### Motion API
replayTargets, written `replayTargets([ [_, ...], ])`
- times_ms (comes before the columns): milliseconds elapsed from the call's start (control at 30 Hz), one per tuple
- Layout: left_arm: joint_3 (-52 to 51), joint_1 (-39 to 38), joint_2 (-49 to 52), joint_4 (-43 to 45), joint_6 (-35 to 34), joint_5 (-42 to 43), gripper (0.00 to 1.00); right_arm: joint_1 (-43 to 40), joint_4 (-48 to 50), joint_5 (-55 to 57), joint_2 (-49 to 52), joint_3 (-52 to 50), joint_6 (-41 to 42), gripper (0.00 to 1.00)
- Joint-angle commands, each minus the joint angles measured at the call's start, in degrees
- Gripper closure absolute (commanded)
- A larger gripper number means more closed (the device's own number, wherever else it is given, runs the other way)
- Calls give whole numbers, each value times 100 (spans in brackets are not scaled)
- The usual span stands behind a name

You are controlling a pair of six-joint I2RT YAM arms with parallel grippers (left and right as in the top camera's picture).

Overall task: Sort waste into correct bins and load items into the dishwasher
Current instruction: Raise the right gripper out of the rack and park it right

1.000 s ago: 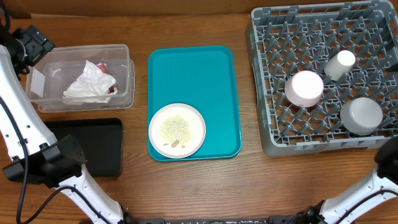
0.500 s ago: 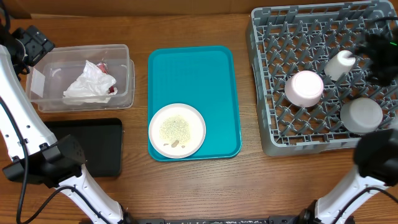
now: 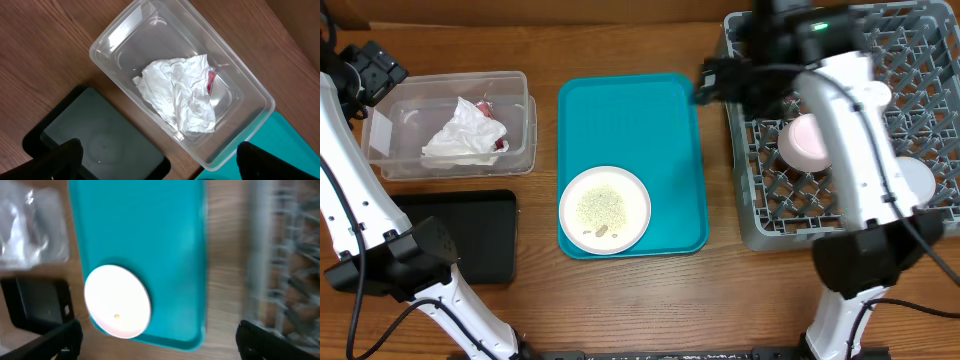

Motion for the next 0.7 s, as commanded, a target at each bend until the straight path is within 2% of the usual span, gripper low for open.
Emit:
replayTargets([
  [0,2,-28,28,-11,107,-35,0,376,111,479,15,-20,116,0],
  [100,2,-31,28,-11,107,-35,0,411,-103,1368,-13,76,787,0],
  [200,2,-31,28,-11,107,-35,0,105,-389,1775,-39,227,946,0],
  [400,2,-28,28,-11,107,-37,0,-1036,-964,1843,-79,372,903,0],
  [667,2,-39,28,-11,107,-35,0,-2422,-957,1733,-76,363,883,0],
])
